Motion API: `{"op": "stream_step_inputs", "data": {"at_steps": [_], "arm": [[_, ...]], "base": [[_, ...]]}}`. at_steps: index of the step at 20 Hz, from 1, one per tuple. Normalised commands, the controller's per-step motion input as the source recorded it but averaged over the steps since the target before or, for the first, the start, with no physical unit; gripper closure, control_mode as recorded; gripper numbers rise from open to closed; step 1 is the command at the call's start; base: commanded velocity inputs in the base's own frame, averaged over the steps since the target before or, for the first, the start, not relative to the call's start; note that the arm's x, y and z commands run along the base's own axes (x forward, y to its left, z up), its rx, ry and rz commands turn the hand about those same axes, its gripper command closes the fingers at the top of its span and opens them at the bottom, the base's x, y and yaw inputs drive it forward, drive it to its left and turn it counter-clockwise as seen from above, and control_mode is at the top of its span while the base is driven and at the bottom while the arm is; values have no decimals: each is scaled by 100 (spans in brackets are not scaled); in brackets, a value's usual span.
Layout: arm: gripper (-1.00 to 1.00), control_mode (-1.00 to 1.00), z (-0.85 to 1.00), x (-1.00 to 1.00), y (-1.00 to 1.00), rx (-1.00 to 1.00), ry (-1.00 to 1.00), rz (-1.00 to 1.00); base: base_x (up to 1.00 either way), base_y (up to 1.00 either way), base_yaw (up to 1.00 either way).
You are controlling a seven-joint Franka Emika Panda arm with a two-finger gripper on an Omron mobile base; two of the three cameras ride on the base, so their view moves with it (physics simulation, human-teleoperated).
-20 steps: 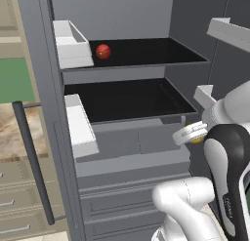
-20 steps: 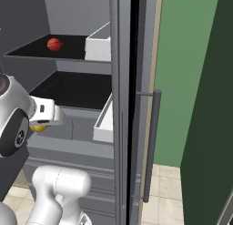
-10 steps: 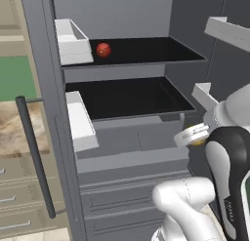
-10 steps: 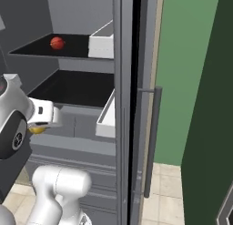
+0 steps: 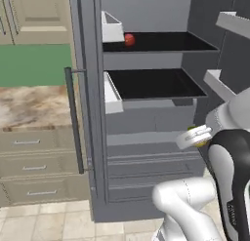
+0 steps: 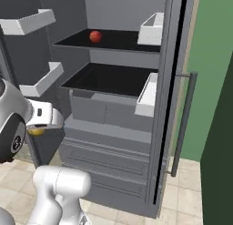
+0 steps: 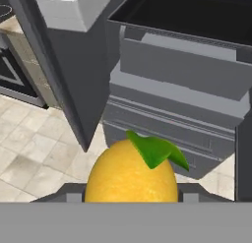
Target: Grab the onion and lemon from the fridge, place them in the blender, close the lid, and turn on the blender to create a marinade.
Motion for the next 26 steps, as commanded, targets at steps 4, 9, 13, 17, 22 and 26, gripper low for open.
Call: {"op": "stream_step_inputs", "data": {"at_steps": [4, 9, 13, 17, 22, 26], "arm": [[100, 100, 0, 0, 0, 0, 0, 0], [100, 100, 0, 0, 0, 0, 0, 0], [100, 100, 0, 0, 0, 0, 0, 0], [100, 100, 0, 0, 0, 0, 0, 0], [100, 100, 0, 0, 0, 0, 0, 0], [100, 100, 0, 0, 0, 0, 0, 0]], "base": [[0, 71, 38], [5, 63, 57], [9, 42, 73], [4, 26, 81], [2, 10, 86], [4, 0, 89]]}}
